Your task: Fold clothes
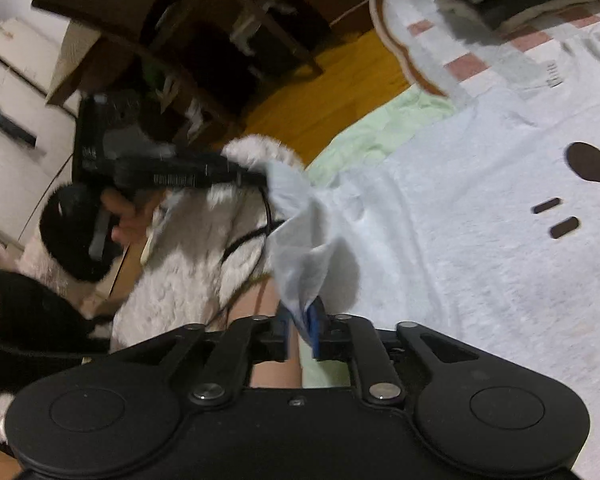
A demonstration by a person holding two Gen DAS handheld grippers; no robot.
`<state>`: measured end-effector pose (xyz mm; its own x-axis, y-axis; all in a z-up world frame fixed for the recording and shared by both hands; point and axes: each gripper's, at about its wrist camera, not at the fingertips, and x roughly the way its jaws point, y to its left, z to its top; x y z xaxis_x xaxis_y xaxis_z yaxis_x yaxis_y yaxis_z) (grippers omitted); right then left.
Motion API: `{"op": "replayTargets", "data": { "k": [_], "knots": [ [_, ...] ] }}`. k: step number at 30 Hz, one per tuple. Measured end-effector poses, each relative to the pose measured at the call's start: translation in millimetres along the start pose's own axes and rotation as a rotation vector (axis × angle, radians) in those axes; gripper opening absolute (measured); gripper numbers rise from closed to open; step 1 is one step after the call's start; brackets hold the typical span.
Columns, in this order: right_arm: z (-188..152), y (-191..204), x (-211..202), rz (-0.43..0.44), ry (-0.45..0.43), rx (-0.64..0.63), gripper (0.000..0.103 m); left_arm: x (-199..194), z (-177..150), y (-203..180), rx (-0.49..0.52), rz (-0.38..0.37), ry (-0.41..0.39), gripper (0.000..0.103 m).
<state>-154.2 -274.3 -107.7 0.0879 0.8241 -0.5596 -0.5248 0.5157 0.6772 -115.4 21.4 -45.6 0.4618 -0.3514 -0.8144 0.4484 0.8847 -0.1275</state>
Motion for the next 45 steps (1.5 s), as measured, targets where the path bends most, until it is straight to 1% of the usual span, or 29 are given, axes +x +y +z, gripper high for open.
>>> {"op": "replayTargets", "data": {
  "k": [2,3,4,5,6,7,8,9,10,12,14,16,18,19,20,21,22,24,25,26,28,30,32,34,35,37,39,42,45],
  "knots": [
    [-1,5,-12,0.071,-0.048,-0.038,0.036,-7,10,6,-0.031,-0.028,-0.044,0.016],
    [3,3,-20,0.113,-0.093,-0.024,0.039,-9,15,10,-0.053,-0.051,-0.062,0.02],
    [7,0,-29,0.15,-0.138,-0.005,0.04,-8,21,14,-0.076,-0.07,-0.075,0.029],
    [11,-5,-40,0.164,-0.181,0.026,0.04,-1,28,14,-0.085,-0.082,-0.083,0.032],
    [16,-9,-49,0.143,-0.213,0.045,0.04,9,37,13,-0.082,-0.09,-0.09,0.032],
    [20,-14,-57,0.1,-0.23,0.06,0.04,19,46,12,-0.079,-0.099,-0.096,0.035],
    [24,-18,-64,0.054,-0.245,0.076,0.04,31,55,11,-0.079,-0.101,-0.098,0.041],
    [29,-26,-71,-0.007,-0.256,0.103,0.04,45,66,11,-0.088,-0.097,-0.096,0.043],
    [35,-35,-79,-0.076,-0.263,0.149,0.042,59,78,10,-0.103,-0.093,-0.093,0.043],
    [51,-54,-95,-0.206,-0.258,0.247,0.042,87,108,5,-0.1,-0.091,-0.082,0.043],
    [72,-67,-115,-0.348,-0.243,0.306,0.042,114,138,-5,-0.087,-0.103,-0.082,0.043],
    [97,-74,-137,-0.484,-0.226,0.304,0.042,139,168,-10,-0.101,-0.109,-0.087,0.043],
    [125,-83,-151,-0.614,-0.19,0.287,0.042,157,189,-6,-0.175,-0.055,-0.132,0.043],
    [139,-88,-158,-0.678,-0.171,0.278,0.042,164,195,-1,-0.217,-0.037,-0.162,0.043],
    [152,-92,-165,-0.743,-0.152,0.268,0.042,173,196,4,-0.244,-0.039,-0.172,0.043],
    [165,-97,-172,-0.8,-0.139,0.261,0.043,182,194,8,-0.262,-0.049,-0.168,0.043],
    [174,-103,-174,-0.823,-0.151,0.268,0.044,191,190,13,-0.269,-0.065,-0.146,0.043],
    [189,-120,-179,-0.85,-0.208,0.303,0.044,212,174,21,-0.257,-0.089,-0.049,0.043],
    [192,-128,-180,-0.847,-0.238,0.325,0.044,221,167,25,-0.259,-0.088,-0.008,0.041],
    [191,-136,-179,-0.838,-0.257,0.345,0.044,226,162,30,-0.277,-0.076,0.012,0.04],
    [193,-155,-170,-0.838,-0.271,0.363,0.043,228,158,41,-0.347,-0.091,0.006,0.04],
    [195,-167,-158,-0.844,-0.275,0.371,0.042,226,158,48,-0.392,-0.11,-0.022,0.04],
    [198,-175,-145,-0.846,-0.275,0.38,0.042,224,160,46,-0.368,-0.102,-0.043,0.04],
    [208,-186,-133,-0.86,-0.259,0.382,0.042,225,160,41,-0.321,-0.125,-0.049,0.04],
    [212,-191,-128,-0.862,-0.258,0.383,0.042,227,161,43,-0.303,-0.147,-0.047,0.04],
    [221,-201,-121,-0.862,-0.257,0.387,0.042,231,158,43,-0.295,-0.218,-0.028,0.04],
    [228,-211,-116,-0.825,-0.268,0.396,0.043,237,155,43,-0.306,-0.284,-0.004,0.042],
    [237,-229,-102,-0.793,-0.275,0.394,0.043,241,153,39,-0.279,-0.281,0.0,0.043],
    [245,-251,-91,-0.796,-0.285,0.41,0.046,240,155,31,-0.189,-0.22,0.005,0.046]
  ]
}}
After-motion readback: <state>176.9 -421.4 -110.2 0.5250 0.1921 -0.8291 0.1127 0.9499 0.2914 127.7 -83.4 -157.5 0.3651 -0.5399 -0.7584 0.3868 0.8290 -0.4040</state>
